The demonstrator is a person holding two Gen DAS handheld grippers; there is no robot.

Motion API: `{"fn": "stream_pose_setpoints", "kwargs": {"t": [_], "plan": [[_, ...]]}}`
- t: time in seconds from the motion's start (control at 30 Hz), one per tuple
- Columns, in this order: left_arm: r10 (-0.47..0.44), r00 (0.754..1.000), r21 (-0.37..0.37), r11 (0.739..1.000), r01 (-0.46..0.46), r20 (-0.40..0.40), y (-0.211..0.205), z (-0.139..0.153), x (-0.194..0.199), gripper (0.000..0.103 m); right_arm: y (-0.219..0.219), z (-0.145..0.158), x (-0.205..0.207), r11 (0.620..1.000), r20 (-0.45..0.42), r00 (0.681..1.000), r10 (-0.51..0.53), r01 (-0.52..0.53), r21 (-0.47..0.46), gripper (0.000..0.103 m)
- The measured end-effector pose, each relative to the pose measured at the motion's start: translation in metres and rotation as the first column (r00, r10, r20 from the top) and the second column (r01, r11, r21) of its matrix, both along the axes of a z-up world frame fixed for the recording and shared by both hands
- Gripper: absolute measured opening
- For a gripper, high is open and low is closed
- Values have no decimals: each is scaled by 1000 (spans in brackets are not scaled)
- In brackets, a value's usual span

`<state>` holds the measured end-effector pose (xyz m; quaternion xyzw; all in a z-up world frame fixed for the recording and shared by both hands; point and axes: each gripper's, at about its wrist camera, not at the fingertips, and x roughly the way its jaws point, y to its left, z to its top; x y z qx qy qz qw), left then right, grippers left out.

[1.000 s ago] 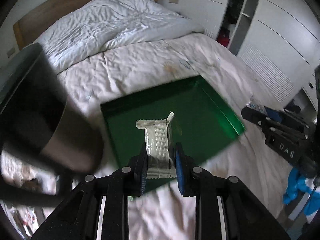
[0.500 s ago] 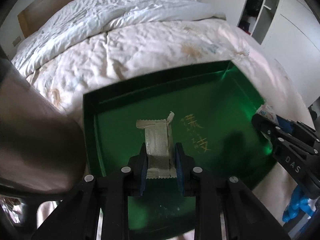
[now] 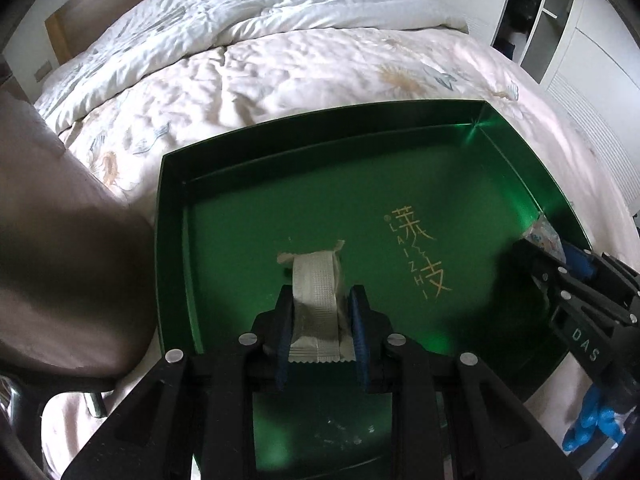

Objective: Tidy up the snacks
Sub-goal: 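Open left tool over green tray while right tool releases candy packet there, then move both tools back over the remaining snacks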

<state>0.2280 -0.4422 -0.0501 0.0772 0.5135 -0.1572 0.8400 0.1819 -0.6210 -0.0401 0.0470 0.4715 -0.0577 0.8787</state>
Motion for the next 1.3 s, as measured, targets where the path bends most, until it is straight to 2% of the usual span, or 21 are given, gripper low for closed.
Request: {"fn": "stream_pose_setpoints", "kwargs": {"t": [0.07, 0.2, 0.23, 0.37, 0.9, 1.2, 1.3], "plan": [[6, 1000, -5, 1000, -6, 1, 1, 0, 0, 23, 2, 0, -1, 1000, 2, 1000, 6, -6, -9, 86], [0, 1000, 7, 1000, 0, 12, 2, 3, -5, 24, 4, 2, -3, 1000, 0, 1000, 22, -22, -17, 102], [-4, 1000, 6, 1000, 4, 17, 1, 5, -6, 26, 4, 3, -4, 1000, 1, 1000, 25, -25, -18, 103], [-2, 999, -2, 1000, 2, 40, 2, 16, -11, 31, 7, 11, -5, 999, 13, 999, 36, -36, -23, 103], [-36, 992, -65, 997, 44, 122, 4, 68, -52, 32, 17, 75, -40, 998, 109, 993, 54, -49, -47, 103], [-53, 986, -90, 994, 68, 159, 12, 91, -74, 32, 20, 96, -63, 998, 133, 991, 33, -25, -58, 103], [-62, 985, -98, 992, 79, 161, 16, 97, -83, 39, 21, 99, -74, 998, 130, 991, 18, -10, -63, 103]]}}
